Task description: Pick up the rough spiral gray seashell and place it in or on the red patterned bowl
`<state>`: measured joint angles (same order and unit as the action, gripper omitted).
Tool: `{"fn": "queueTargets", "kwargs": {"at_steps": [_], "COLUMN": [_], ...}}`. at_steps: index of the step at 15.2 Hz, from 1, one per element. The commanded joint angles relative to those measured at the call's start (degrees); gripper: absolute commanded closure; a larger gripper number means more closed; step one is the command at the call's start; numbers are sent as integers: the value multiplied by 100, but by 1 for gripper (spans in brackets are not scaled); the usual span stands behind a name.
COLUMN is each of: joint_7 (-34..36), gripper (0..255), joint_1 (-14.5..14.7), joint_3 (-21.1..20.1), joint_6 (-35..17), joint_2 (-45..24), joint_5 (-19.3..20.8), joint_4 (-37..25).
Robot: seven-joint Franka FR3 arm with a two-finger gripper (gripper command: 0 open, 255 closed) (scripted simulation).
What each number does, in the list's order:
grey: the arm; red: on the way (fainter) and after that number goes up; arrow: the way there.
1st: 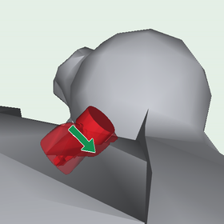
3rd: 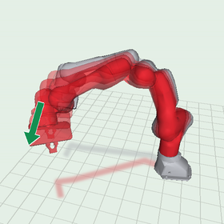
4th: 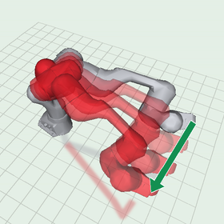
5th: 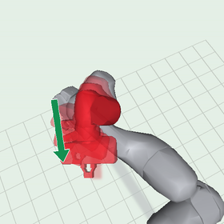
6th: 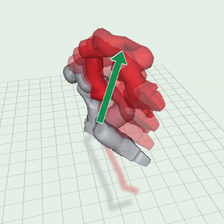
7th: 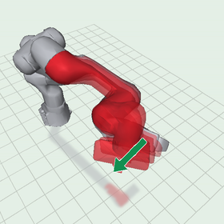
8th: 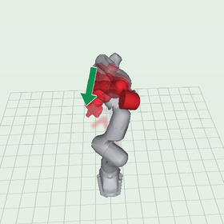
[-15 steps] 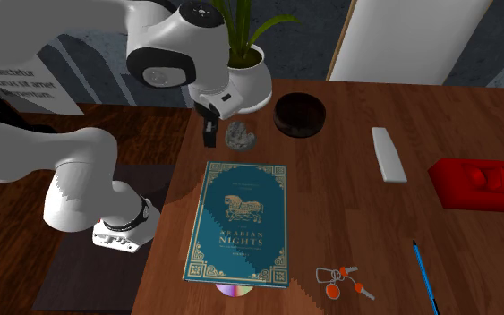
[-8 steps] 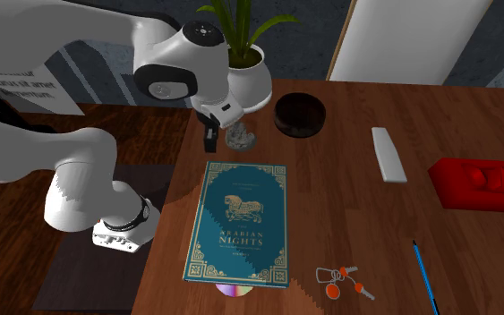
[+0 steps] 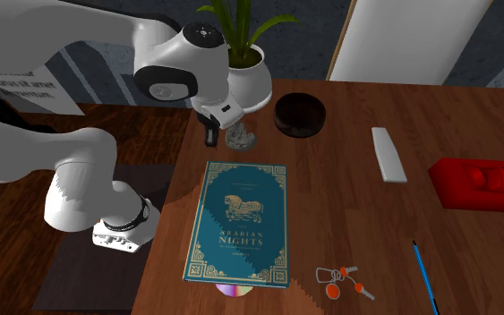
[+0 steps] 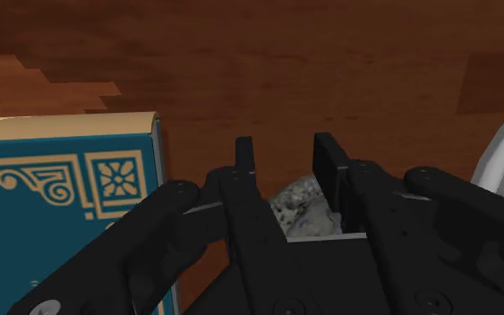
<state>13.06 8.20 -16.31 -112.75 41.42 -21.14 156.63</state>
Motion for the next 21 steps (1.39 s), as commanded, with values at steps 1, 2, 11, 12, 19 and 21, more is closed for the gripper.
{"fn": "queueTargets", "kwargs": {"at_steps": [1, 2, 11, 12, 19, 21], "joint_7": [0, 0, 454, 697, 2180, 2201], "gripper": [255, 255, 0, 0, 0, 0], "joint_1": [0, 0, -220, -348, -1134, -1147], "joint_3": [0, 0, -349, -524, -1448, -1474], "joint_6": [0, 0, -251, -354, -712, -882], "joint_2": [0, 0, -480, -715, -1988, -2061], "joint_5": [0, 0, 243, 395, 1555, 1576], "joint_4": [0, 0, -367, -559, -1619, -1516]}}
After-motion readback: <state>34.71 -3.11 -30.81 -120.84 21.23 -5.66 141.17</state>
